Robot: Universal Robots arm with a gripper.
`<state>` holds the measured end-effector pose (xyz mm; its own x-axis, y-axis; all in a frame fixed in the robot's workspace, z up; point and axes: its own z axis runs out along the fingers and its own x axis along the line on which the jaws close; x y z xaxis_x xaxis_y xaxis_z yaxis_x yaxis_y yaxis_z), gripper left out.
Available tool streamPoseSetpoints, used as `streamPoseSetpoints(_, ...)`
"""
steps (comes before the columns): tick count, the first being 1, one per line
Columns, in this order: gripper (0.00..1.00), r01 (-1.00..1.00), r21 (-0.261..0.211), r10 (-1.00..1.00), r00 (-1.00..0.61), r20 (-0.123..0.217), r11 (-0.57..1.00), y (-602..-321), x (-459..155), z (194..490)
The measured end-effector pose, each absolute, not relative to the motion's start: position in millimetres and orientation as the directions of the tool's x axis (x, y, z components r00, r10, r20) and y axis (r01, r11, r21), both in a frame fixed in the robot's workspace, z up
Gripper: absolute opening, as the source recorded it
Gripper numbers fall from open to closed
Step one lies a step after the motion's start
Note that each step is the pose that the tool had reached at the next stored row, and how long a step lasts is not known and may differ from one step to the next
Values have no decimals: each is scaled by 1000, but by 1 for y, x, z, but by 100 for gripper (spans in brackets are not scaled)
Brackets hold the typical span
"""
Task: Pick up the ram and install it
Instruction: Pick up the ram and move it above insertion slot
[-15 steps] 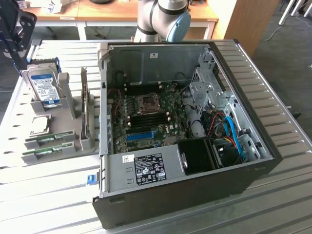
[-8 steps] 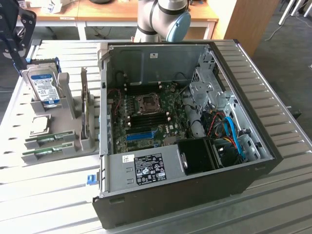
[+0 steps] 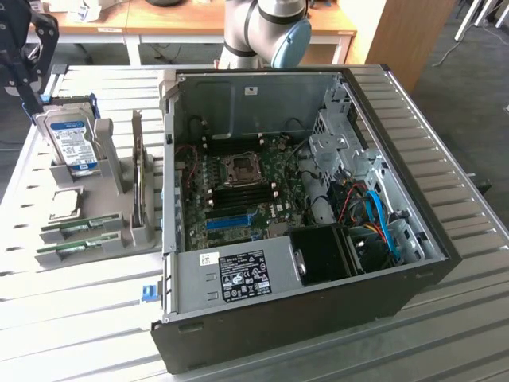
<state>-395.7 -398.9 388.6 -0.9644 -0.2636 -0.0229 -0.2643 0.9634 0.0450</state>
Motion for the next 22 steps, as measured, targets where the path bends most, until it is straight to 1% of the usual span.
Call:
streamPoseSetpoints(3,11,-296,46,-295,-955,-20,954,-399,-396,389)
streamPoseSetpoints(15,11,-409,56,-410,-912,7,911,-399,-396,389)
streamPoseSetpoints(22,11,-425,57,-426,-905,10,904,-399,-396,389)
